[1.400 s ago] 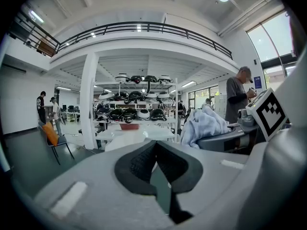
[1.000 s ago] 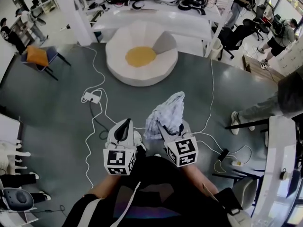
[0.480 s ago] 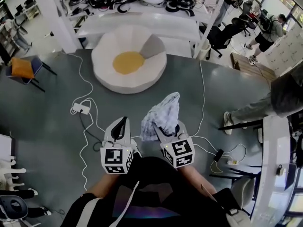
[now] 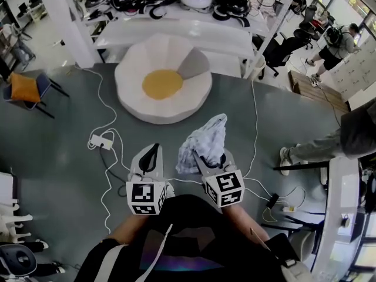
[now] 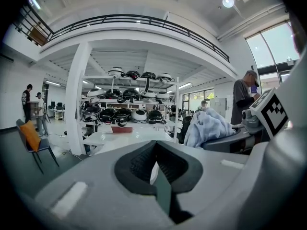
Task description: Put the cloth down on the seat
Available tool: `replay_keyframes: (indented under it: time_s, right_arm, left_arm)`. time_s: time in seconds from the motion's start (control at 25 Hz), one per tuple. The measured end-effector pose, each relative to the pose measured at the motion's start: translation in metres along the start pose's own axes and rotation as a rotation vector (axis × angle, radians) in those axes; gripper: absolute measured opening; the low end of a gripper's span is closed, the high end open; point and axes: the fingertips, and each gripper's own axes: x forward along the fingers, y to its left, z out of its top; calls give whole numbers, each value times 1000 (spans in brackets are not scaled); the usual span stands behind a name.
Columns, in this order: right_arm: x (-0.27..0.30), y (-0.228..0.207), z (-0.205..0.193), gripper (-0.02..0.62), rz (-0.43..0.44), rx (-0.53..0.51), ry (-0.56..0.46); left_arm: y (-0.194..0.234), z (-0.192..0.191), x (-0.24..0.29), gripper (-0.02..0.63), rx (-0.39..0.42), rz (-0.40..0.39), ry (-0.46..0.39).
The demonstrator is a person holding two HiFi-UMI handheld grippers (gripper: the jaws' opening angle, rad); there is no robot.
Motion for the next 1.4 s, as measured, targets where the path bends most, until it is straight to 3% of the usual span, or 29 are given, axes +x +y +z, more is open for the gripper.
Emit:
replay_keyframes:
  time_s: [0.32, 0.76, 1.4]
  right_arm:
    - [50, 4, 21, 196, -27, 8, -7]
    - [91, 3, 37, 198, -27, -5, -1]
    - [190, -77, 63, 198, 30, -5, 26]
  left_arm:
    - [49, 13, 31, 2, 3, -15, -12]
    - [83, 17, 57, 2, -18, -10, -17]
    - [113, 32, 170, 2, -33, 45, 14]
